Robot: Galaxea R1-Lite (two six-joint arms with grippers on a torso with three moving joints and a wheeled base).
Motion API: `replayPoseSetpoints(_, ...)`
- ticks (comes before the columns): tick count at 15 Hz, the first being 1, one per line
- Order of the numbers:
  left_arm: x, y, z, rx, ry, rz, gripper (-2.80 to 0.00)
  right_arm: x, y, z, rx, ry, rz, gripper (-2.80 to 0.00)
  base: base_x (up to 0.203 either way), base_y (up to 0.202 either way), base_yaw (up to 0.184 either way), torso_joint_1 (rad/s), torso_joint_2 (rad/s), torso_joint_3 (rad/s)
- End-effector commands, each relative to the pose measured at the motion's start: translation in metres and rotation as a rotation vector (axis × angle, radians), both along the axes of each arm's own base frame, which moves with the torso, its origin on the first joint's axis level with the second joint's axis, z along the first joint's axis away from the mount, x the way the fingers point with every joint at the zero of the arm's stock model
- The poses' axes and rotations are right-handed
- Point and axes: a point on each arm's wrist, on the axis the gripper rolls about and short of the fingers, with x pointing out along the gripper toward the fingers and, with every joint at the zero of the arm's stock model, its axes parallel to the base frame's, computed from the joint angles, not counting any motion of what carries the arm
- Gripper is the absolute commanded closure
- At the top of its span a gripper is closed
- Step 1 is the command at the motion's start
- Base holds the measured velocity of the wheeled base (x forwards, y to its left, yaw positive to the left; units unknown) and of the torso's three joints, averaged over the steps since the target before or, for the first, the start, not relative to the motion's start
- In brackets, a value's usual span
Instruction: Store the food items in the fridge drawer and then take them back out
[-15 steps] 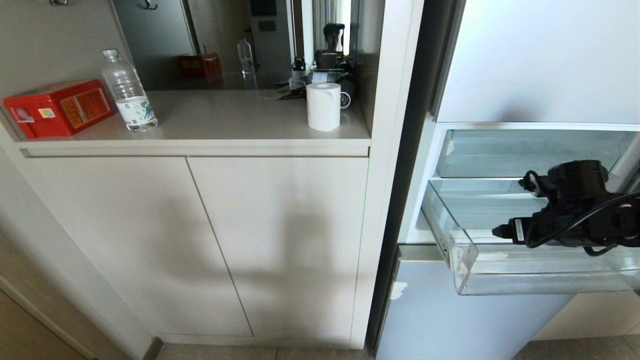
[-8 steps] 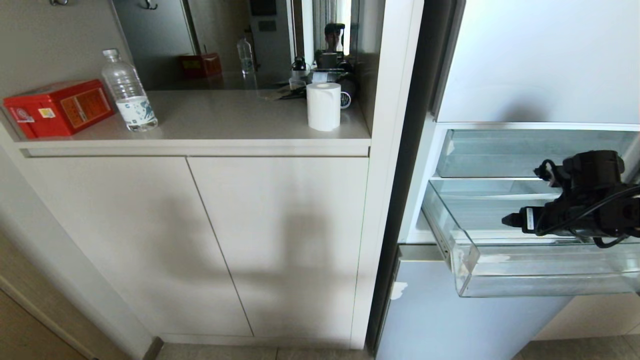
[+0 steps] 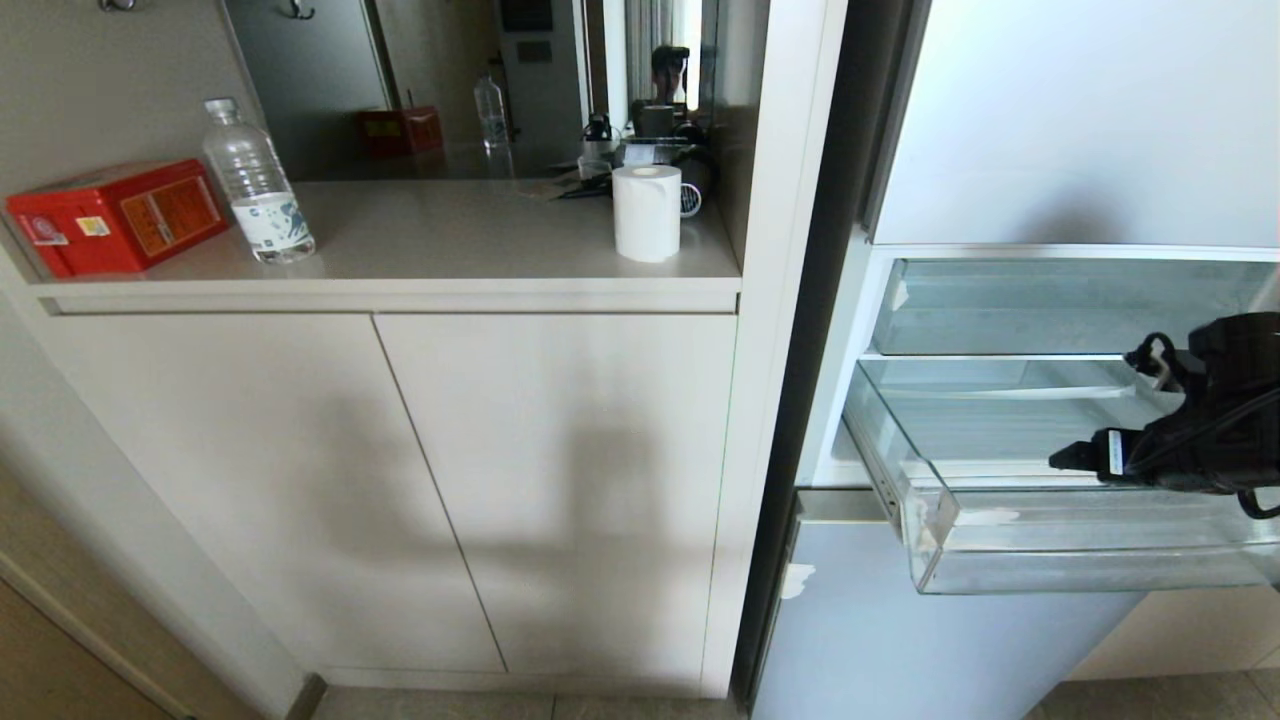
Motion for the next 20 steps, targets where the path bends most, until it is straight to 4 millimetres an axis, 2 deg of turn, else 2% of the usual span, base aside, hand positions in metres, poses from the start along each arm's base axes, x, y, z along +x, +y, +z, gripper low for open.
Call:
replayPoseSetpoints(1, 0.000, 0.000, 0.000, 0.001, 0.001, 0.000, 0.00, -0.011, -0.005, 0.007, 0.004, 0.012, -0.017, -2.80, 0.000, 0.000, 0.000, 0.000, 0.00, 0.000)
replayPoseSetpoints(5, 0.000, 0.000, 0.000, 0.000, 0.000, 0.000, 0.00, -0.030, -0.012, 0.012, 0.015, 0.051, -0.028, -2.80, 0.000, 0.000, 0.000, 0.000, 0.00, 0.000)
replayPoseSetpoints(12, 0.000, 0.000, 0.000, -0.001, 0.001, 0.000, 0.00, -0.037, -0.013, 0.016, 0.028, 0.038, -0.026, -2.80, 0.000, 0.000, 0.000, 0.000, 0.00, 0.000)
replayPoseSetpoints(15, 0.000, 0.000, 0.000, 0.000, 0.001, -0.001, 0.00, -0.034, -0.011, 0.023, 0.076, -0.062, 0.054, -2.80, 0.000, 0.000, 0.000, 0.000, 0.00, 0.000)
replayPoseSetpoints(17, 0.000, 0.000, 0.000, -0.001, 0.001, 0.000, 0.00, -0.049, -0.006, 0.034, 0.070, -0.099, 0.060, -2.80, 0.000, 0.000, 0.000, 0.000, 0.00, 0.000)
replayPoseSetpoints(20, 0.000, 0.000, 0.000, -0.001, 0.001, -0.001, 0.00, -0.081, 0.007, 0.056, 0.041, -0.192, 0.064, -2.80, 0.000, 0.000, 0.000, 0.000, 0.00, 0.000)
